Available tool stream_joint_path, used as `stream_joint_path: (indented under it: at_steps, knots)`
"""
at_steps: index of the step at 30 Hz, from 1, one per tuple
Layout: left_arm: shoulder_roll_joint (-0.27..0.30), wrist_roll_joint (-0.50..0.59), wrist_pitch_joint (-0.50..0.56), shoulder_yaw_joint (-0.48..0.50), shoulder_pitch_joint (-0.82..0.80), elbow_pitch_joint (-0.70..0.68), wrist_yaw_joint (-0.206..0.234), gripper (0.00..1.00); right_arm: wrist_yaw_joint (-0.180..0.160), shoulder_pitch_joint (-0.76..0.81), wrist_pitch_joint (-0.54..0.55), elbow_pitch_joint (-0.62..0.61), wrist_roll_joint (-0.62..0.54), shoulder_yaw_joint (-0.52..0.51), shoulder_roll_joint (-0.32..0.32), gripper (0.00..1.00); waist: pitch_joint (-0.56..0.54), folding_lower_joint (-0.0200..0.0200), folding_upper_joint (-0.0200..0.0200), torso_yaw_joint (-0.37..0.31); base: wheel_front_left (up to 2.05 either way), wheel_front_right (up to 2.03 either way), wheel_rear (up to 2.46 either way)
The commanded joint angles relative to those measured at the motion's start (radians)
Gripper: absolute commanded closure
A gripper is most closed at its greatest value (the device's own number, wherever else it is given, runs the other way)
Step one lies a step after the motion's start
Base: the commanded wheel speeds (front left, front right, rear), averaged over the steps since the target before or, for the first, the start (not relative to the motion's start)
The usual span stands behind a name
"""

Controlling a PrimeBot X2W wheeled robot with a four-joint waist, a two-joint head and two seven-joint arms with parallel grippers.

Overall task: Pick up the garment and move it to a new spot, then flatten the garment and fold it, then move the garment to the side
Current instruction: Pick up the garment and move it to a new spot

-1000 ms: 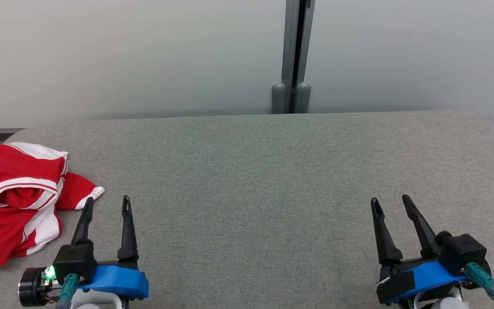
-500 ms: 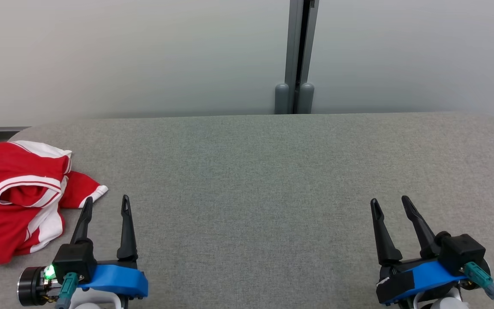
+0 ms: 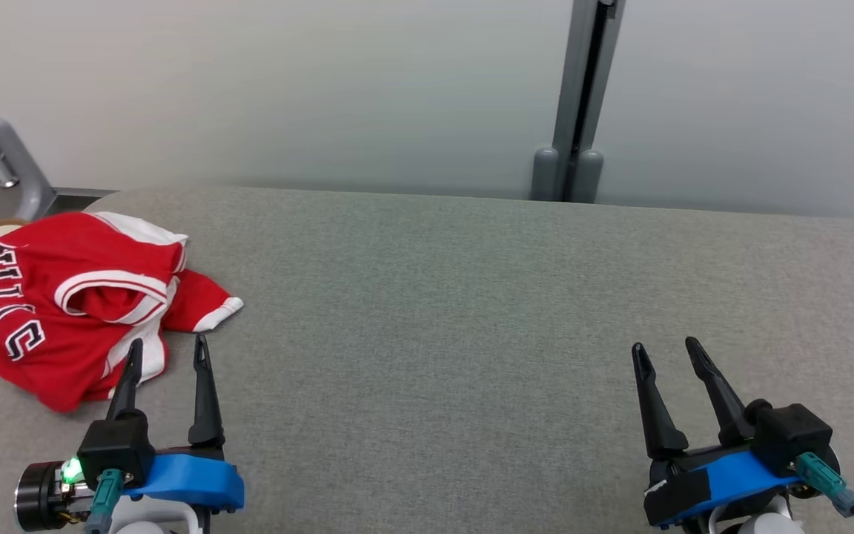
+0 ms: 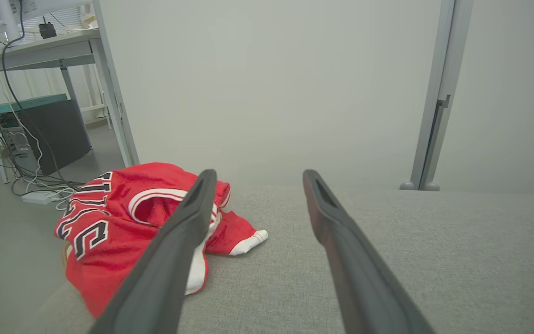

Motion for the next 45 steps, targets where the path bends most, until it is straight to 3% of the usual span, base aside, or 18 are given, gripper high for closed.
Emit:
stream_joint_path:
  at_steps: [1,13,25,35,45]
  knots:
    - [0.007,-0.003,-0.005,0.002,-0.009,-0.002,0.004,0.00,0.000,-0.002,-0.004,-0.005,0.007,0.003,-0.005,0.00,0.009,-0.0001,-0.0001,0.019,0.00,0.00,0.00]
    - [0.021,-0.012,-0.005,0.020,0.007,-0.007,0.018,0.00,0.000,0.009,-0.004,-0.006,0.015,0.019,-0.005,0.00,0.003,-0.0001,-0.0001,0.176,0.00,0.00,0.00]
    - [0.035,-0.021,-0.005,0.029,0.027,-0.017,0.031,0.00,0.000,0.008,-0.004,-0.001,0.024,0.030,-0.005,0.00,0.000,-0.0001,-0.0001,0.285,0.00,0.00,0.00]
    - [0.047,-0.031,-0.005,0.035,0.035,-0.019,0.038,0.00,0.000,0.008,-0.004,0.004,0.026,0.040,-0.005,0.00,-0.003,-0.0001,-0.0001,0.304,0.00,0.00,0.00]
    - [0.068,-0.053,-0.005,0.051,-0.038,-0.018,0.030,0.00,0.000,-0.018,-0.004,-0.007,-0.005,0.042,-0.005,0.00,0.035,-0.0001,-0.0001,0.255,0.00,0.00,0.00]
